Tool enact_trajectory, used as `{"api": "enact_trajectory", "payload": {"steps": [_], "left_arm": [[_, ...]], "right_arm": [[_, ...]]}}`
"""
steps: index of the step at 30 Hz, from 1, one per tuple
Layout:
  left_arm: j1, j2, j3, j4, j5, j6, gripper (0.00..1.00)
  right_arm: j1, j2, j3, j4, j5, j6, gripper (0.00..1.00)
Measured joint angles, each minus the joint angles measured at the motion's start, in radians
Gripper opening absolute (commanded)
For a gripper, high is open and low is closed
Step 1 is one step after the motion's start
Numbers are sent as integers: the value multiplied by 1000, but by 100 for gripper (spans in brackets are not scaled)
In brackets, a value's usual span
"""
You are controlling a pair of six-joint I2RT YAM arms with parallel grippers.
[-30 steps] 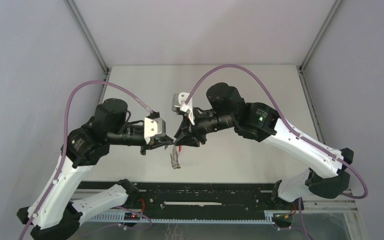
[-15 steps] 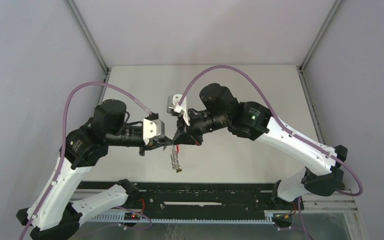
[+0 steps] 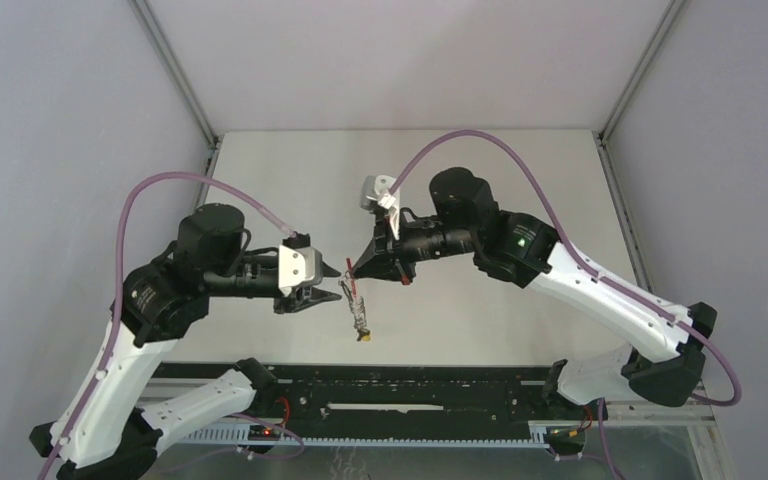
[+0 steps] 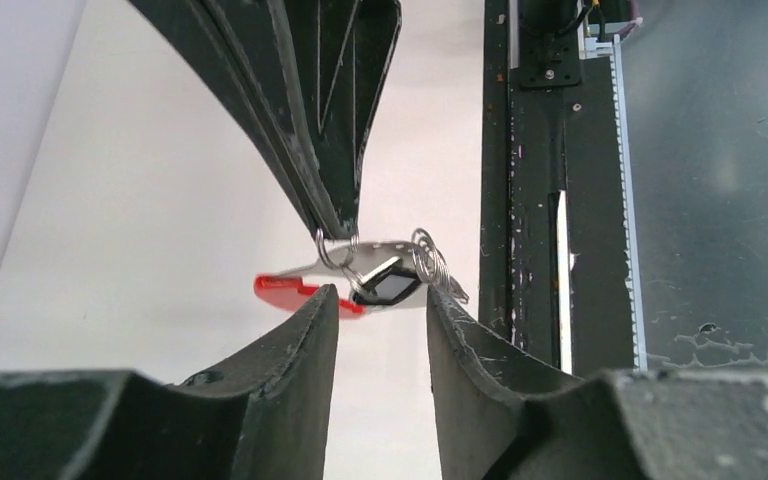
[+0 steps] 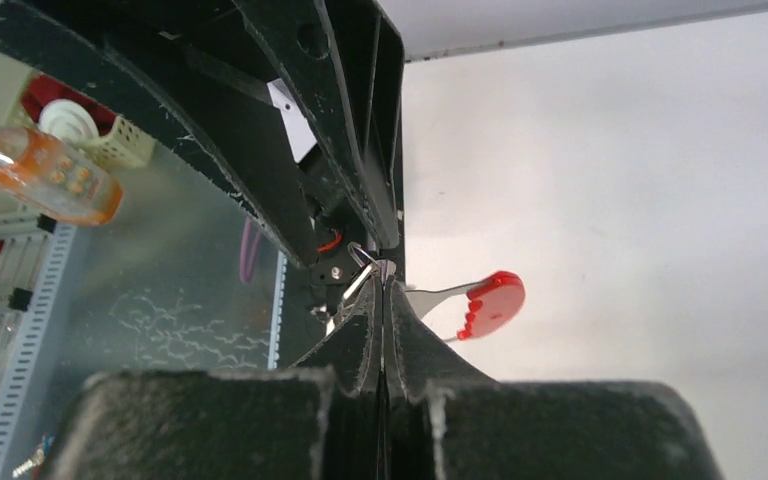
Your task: Put the keys on the keyring
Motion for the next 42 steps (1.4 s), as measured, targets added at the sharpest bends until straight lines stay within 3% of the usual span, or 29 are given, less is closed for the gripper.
{"api": "enact_trajectory", "payload": {"steps": [4,10,16,22,30,39,42], "left_arm": [[0,-12,0,0,-1,7,34],[0,-30,0,38,-5,-4,33],[0,-55,-2,132,-48,-45,36],[0,-85,-12,166,-53,-70,29],[0,-62,-24,165,-59,-89,35],[0,-57,-24,166,-87,-114,5],[0,-56,-26,168,-102,-113,1]], "right_arm": [[-16,-70,-103,138,-22,66,0],[-21,-108,-168,277,-31,131,0],[-18,-108,-179,304,-28,150,0],[-13,-108,-179,322,-24,151,0],[-2,-108,-179,324,-1,150,0],[6,-108,-179,323,25,146,0],[11,-109,-179,321,35,146,0]]}}
